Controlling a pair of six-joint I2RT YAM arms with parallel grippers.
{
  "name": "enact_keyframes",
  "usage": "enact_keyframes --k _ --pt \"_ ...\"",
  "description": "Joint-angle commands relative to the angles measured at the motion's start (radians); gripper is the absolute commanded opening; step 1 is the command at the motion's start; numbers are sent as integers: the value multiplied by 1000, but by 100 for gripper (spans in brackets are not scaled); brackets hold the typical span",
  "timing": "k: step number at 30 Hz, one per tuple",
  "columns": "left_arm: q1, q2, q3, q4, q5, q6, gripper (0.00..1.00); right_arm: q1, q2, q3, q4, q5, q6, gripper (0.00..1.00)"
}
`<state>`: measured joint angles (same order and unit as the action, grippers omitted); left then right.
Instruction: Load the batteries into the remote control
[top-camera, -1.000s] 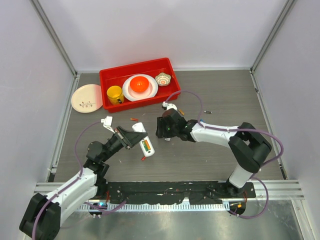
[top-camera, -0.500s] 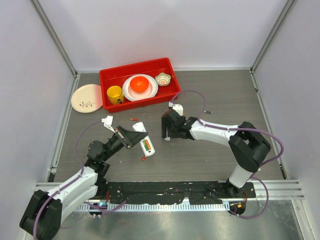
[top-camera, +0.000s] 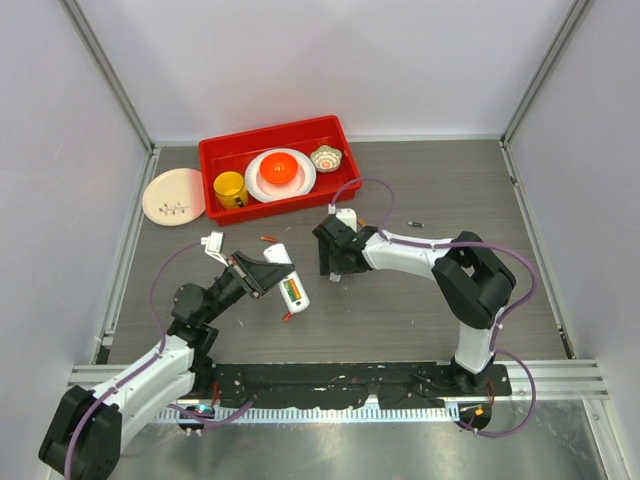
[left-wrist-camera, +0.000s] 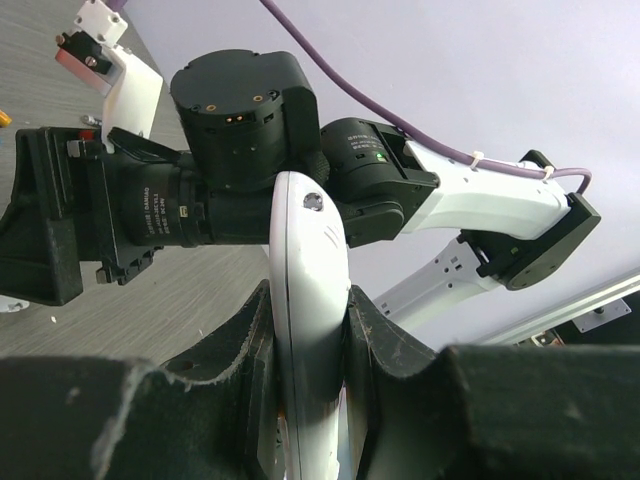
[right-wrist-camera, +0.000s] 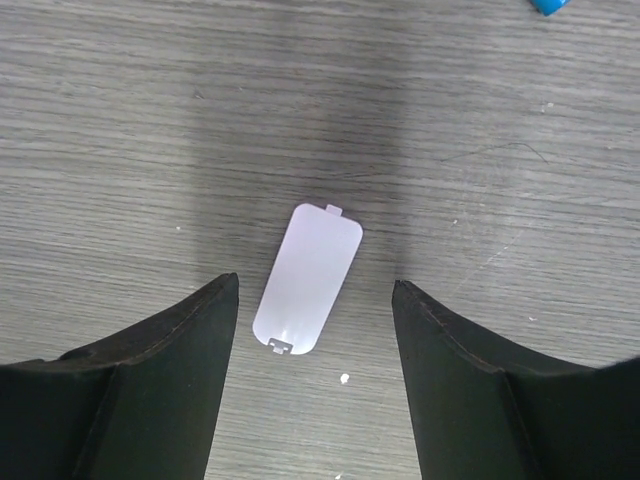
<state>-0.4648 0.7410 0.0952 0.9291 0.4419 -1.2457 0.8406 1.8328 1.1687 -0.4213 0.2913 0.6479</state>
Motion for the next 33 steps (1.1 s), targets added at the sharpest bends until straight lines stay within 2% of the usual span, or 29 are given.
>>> enact_keyframes --k 1,4,10,21,32,33 --pt "-1 -14 12 56 6 5 0 3 9 42 -63 26 -27 67" --pt "0 -8 12 62 6 5 0 3 22 34 -68 5 -44 59" --pt "0 -2 11 73 11 2 0 14 45 36 -70 -26 -99 54" --pt "-1 -9 11 70 9 0 0 14 78 77 -126 -37 -152 57" --pt "0 -23 12 54 8 3 0 8 80 42 -109 -104 -151 42" --pt "-1 -25 12 54 8 3 0 6 79 33 -108 -112 -151 38"
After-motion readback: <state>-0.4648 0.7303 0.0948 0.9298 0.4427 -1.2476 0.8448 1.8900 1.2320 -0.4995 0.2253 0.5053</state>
